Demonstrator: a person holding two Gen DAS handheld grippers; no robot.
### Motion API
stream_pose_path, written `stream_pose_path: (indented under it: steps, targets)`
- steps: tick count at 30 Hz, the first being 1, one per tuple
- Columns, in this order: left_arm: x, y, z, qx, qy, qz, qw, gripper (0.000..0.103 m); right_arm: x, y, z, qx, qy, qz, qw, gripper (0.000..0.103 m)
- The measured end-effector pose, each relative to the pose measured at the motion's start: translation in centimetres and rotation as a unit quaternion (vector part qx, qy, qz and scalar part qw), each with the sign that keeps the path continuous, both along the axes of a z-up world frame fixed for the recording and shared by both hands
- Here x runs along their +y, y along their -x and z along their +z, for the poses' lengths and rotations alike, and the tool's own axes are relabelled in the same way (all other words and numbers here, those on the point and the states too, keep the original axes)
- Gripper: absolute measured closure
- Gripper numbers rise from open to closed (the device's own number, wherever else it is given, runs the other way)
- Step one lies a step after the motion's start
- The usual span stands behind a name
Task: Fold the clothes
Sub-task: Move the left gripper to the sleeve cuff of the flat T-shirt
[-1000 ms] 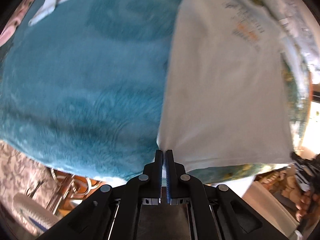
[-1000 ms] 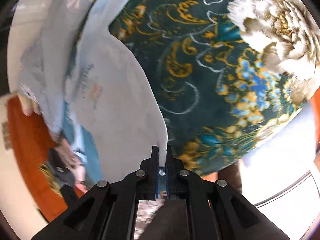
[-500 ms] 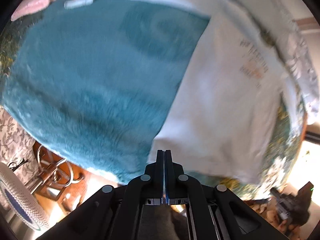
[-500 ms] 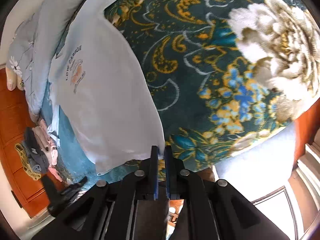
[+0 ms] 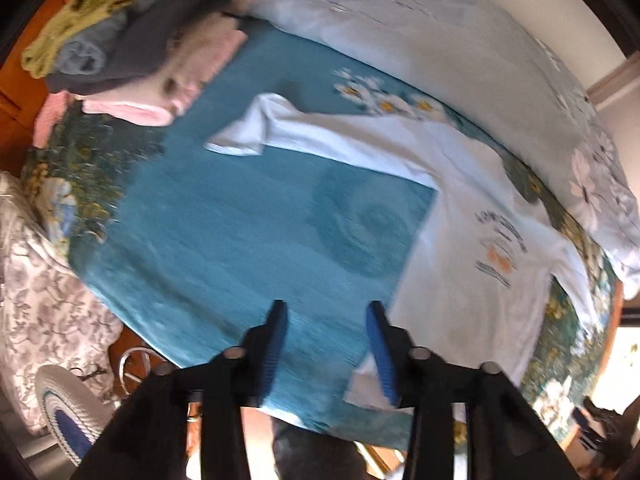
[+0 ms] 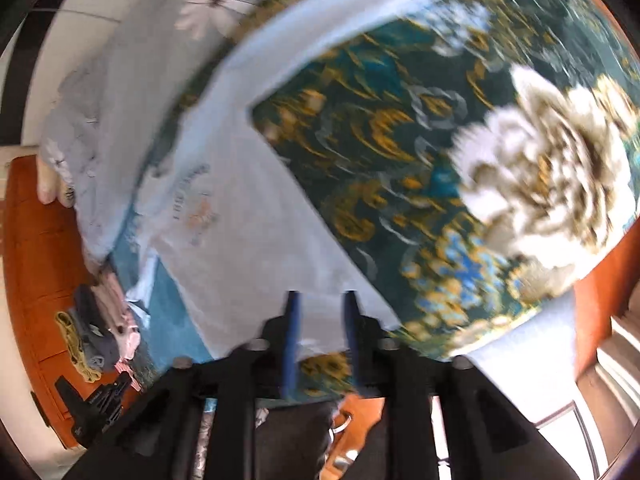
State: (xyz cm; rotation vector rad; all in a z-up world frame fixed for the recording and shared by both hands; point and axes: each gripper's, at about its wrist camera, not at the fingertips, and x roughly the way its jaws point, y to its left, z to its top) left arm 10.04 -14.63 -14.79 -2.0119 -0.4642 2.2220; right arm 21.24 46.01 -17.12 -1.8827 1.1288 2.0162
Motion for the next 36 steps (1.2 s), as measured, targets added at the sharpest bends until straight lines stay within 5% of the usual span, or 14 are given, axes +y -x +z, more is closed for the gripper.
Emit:
stream_pose_path:
  steps: [3, 5, 7, 11, 21, 23, 25, 30, 36]
  targets:
    - [-1.1, 0.8, -2.0, -0.012, 0.04, 0.003, 0.9991, 0.046, -2.7, 2.1, 2.0, 0.031, -0.024, 0.05, 0.998, 0.053]
    - [-1.4, 1.4, -3.2, -0.007, 0.082, -0.021, 0.9964, 0.043, -4.7, 3.5, 3.2, 0.04, -0.059, 0.089, 0.994, 0.036]
    - [-1.1, 2.3, -4.6, 0.01, 0.136, -0.064, 0.9886, 0.041, -6.1, 4.5, 4.3, 0.046, -0.092, 0.114, 0.988, 0.032]
    - [-0.2, 4.0, -7.9, 0.037, 0.23, -0.161, 0.9589, 0.04, -7.9, 6.2, 5.3, 0.033, -0.141, 0.131, 0.981, 0.032]
    - [-0.3, 9.6, -16.5, 0.055, 0.343, -0.29, 0.8915, 0.037, -14.0, 10.7, 7.3, -0.009, -0.21, 0.151, 0.966, 0.032]
    - [-0.5, 10.6, -17.5, 0.062, 0.357, -0.303, 0.8813, 0.037, -15.6, 11.2, 7.8, -0.016, -0.223, 0.169, 0.96, 0.027]
    - [-0.8, 11.6, -18.7, 0.073, 0.381, -0.318, 0.8653, 0.037, -17.1, 11.6, 8.1, -0.025, -0.24, 0.189, 0.952, 0.011]
    - [-1.1, 13.1, -20.2, 0.113, 0.411, -0.366, 0.8276, 0.037, -19.3, 11.5, 8.1, -0.053, -0.26, 0.203, 0.943, 0.008]
    - [-1.2, 13.8, -20.7, 0.135, 0.378, -0.413, 0.8172, 0.037, -20.7, 11.0, 7.7, -0.088, -0.261, 0.215, 0.937, 0.008]
